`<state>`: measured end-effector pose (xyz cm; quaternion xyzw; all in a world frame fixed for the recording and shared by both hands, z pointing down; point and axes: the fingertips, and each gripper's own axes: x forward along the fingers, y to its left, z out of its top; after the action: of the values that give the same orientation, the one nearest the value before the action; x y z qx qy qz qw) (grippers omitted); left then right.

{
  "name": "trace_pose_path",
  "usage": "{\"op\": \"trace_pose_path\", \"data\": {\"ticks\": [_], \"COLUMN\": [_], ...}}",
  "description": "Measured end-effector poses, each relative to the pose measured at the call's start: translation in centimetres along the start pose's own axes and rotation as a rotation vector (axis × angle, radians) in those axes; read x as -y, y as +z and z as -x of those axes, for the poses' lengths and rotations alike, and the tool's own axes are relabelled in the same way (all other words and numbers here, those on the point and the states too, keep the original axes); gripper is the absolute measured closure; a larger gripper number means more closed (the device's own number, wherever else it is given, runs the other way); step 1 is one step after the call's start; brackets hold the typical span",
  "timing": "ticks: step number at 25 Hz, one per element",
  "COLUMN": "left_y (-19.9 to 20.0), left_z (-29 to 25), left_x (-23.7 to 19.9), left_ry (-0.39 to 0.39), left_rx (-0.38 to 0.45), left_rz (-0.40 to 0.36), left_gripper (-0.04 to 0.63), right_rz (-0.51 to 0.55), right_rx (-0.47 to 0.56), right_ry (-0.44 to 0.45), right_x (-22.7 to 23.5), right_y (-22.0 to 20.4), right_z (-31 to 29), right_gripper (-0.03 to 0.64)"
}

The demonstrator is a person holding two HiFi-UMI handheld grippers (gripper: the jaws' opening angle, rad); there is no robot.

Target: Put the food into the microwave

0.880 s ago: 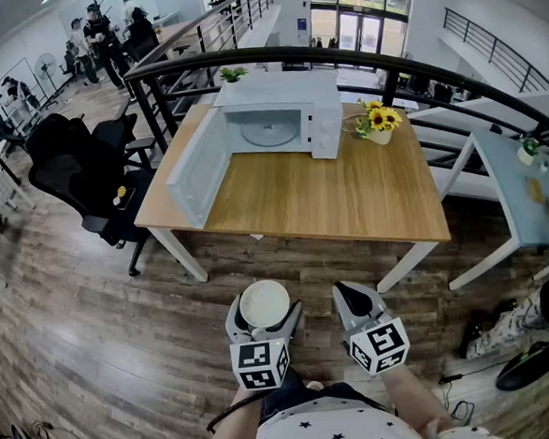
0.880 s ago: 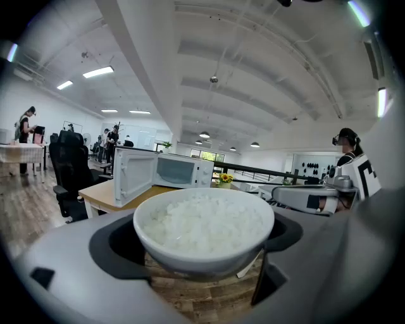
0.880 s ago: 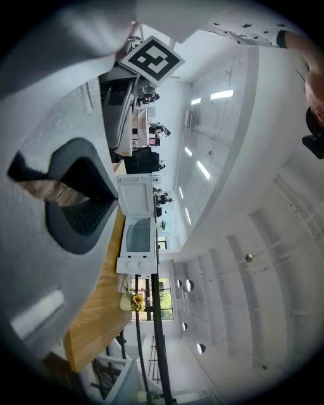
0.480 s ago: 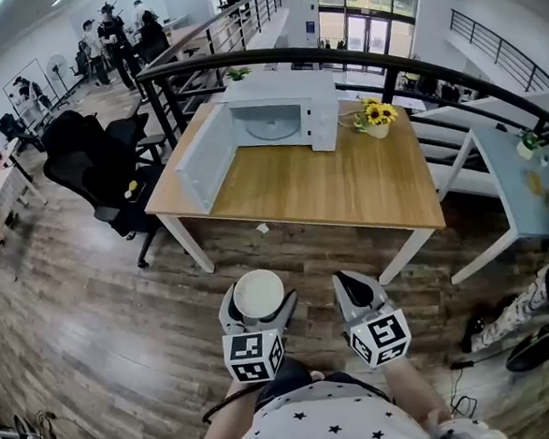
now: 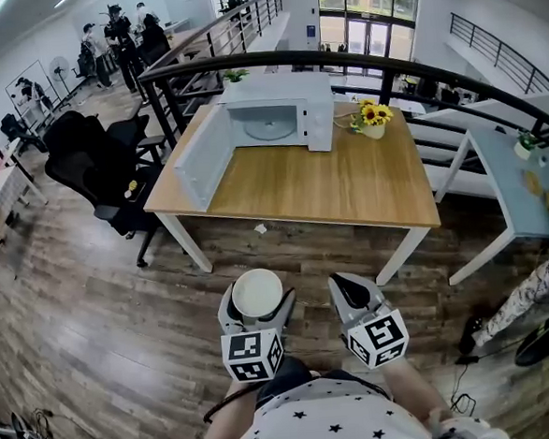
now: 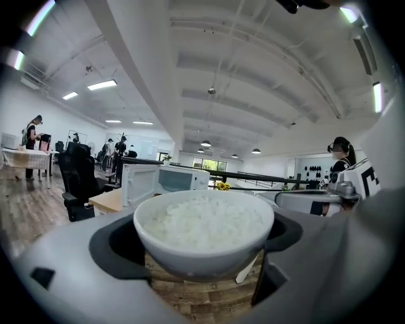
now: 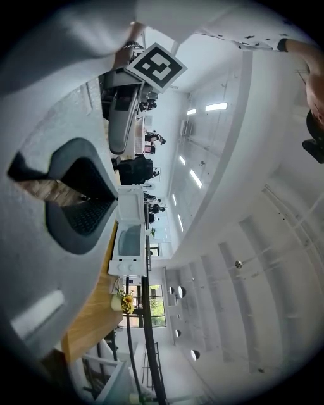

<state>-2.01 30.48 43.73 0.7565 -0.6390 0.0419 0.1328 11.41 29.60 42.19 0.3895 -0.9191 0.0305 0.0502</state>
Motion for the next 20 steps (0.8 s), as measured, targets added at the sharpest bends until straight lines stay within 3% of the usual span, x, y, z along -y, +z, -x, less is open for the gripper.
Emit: {"op": "trace_pose_path", "data": {"ticks": [20], "left_y": [0.5], "left_z": [-4.3], "left_x": [-0.1], "left_ry": [-0.014], "left_rx": [0.002], "left_rz": [-0.023], "left_gripper": [0.087], "right_rz": [-0.039], "right_rx": [-0.009], "right_ry": [-0.024], "right_x": [3.1], "right_y": [-1.2], "right_z": [-2.9], "right_gripper": [0.612]}}
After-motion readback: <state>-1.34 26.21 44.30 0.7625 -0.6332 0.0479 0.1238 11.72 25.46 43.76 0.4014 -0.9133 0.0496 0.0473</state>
